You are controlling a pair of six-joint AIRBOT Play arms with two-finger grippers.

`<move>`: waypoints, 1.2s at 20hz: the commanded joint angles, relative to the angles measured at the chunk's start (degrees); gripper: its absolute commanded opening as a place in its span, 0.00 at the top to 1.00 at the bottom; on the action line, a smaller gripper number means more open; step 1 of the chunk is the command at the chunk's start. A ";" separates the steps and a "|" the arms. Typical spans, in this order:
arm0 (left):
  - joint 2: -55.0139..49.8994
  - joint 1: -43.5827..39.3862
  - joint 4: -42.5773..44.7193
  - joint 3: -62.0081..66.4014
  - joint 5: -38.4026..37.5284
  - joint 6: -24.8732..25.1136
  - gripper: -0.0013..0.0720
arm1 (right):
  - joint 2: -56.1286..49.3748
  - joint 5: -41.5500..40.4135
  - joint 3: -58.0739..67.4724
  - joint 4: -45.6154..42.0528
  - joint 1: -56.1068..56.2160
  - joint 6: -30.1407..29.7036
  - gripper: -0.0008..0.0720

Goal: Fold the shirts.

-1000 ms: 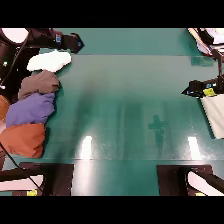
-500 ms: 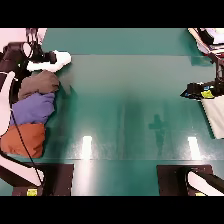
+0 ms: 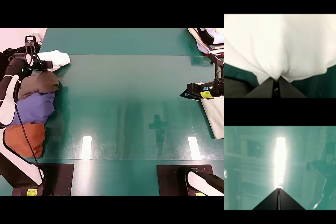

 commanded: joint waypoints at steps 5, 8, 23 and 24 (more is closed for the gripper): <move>10.58 -0.39 -6.91 17.64 -13.97 2.80 0.95 | -0.02 -2.12 6.80 -0.02 0.04 -0.07 0.96; 23.71 -4.39 -8.15 17.62 -18.14 6.93 0.95 | -0.02 -3.85 14.62 -0.04 0.04 -0.13 0.96; 37.46 -49.20 -25.68 -24.96 -22.75 3.10 0.19 | -0.02 2.36 25.99 0.00 0.04 -0.15 0.96; 37.46 -50.05 -25.20 -26.75 -20.20 3.41 0.22 | -0.02 2.64 26.01 0.00 0.04 -0.13 0.96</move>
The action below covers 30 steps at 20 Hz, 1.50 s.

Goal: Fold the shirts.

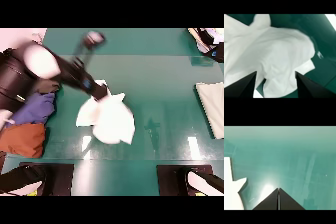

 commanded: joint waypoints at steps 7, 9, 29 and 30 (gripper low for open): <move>-2.49 12.22 1.66 -8.72 13.53 0.61 0.23 | 0.00 4.98 0.22 0.07 0.04 0.04 0.96; -6.64 17.99 -1.66 -8.76 13.05 0.66 0.23 | 0.00 5.11 0.22 0.04 0.04 0.04 0.96; -23.82 23.04 -16.41 -4.02 14.25 8.48 0.95 | 0.07 11.39 -2.89 -0.57 0.04 0.04 0.96; -22.60 23.89 -15.72 -2.25 13.53 8.48 0.95 | 0.07 12.96 -5.55 -0.57 0.04 0.04 0.96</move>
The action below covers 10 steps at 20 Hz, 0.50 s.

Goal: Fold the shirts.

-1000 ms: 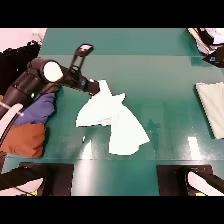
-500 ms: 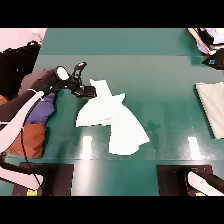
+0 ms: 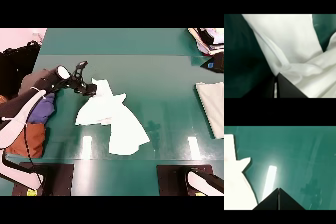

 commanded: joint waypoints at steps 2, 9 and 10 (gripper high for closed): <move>4.98 3.15 2.78 6.32 -3.50 0.37 0.95 | 0.02 4.31 -11.43 -0.13 0.57 0.00 0.96; 9.44 3.48 4.68 8.59 -5.35 1.64 0.95 | -6.84 -12.83 -42.49 12.46 14.29 -4.68 0.21; 9.44 3.48 4.66 8.59 -5.97 1.64 0.95 | -9.09 -17.11 -43.47 14.10 16.70 -4.74 0.22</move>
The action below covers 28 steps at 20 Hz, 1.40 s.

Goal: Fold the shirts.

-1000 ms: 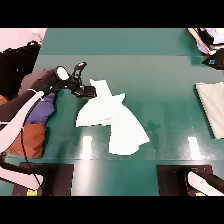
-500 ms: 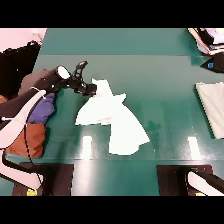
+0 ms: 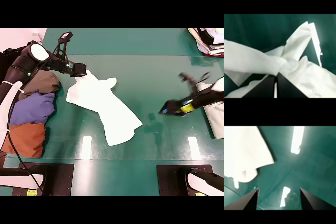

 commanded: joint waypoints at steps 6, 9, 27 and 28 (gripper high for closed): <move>0.76 0.17 0.74 0.52 -2.60 0.35 0.95 | -16.52 -15.17 0.20 7.72 14.99 -2.84 0.41; 0.83 0.17 1.60 0.57 -2.56 0.31 0.95 | -19.74 -13.99 4.20 7.10 17.16 -2.91 0.83; 33.97 1.64 13.16 29.31 -3.72 -2.99 0.95 | 16.04 -4.96 49.51 1.16 -12.15 -2.64 0.97; 34.32 1.66 13.09 31.78 -3.63 -3.02 0.95 | 17.14 -4.96 51.39 1.16 -13.66 -2.64 0.97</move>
